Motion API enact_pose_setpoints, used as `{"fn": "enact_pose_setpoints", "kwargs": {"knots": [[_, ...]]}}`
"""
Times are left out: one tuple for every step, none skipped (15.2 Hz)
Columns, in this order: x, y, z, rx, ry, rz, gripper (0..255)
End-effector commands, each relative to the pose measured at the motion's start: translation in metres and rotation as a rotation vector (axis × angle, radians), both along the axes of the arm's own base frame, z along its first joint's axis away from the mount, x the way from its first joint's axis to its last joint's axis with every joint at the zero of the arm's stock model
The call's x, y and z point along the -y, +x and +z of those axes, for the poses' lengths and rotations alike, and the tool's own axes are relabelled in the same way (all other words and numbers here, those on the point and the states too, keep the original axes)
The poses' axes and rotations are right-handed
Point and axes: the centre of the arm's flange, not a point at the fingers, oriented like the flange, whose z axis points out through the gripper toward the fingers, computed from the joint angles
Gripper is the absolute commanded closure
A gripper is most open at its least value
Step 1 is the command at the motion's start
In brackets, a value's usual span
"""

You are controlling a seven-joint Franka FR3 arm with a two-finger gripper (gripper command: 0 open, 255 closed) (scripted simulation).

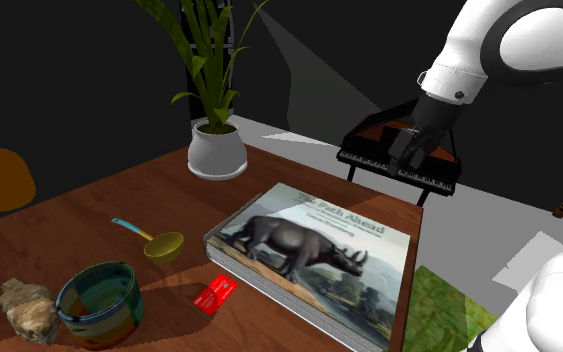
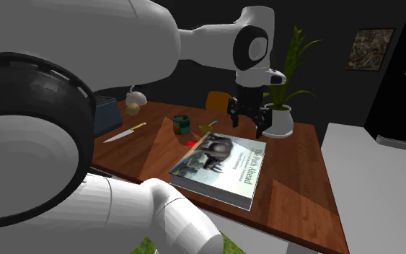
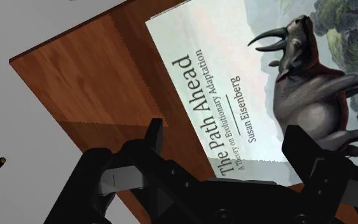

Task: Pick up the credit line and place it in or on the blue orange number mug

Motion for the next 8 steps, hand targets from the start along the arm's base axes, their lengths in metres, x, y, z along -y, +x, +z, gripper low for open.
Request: {"fn": "enact_pose_setpoints", "kwargs": {"knots": [[0.000, 0.000, 0.000, 0.000, 0.000, 0.000, 0], [-0.010, 0.001, -0.007, -0.017, 0.010, -0.029, 0], [-0.019, 0.003, -0.014, -0.033, 0.021, -0.057, 0], [-0.029, 0.005, -0.022, -0.050, 0.031, -0.086, 0], [-0.039, 0.007, -0.029, -0.066, 0.041, -0.115, 0], [-0.049, 0.009, -0.036, -0.083, 0.051, -0.143, 0], [-0.059, 0.011, -0.043, -0.099, 0.062, -0.172, 0], [-0.068, 0.014, -0.050, -0.116, 0.072, -0.201, 0]]}}
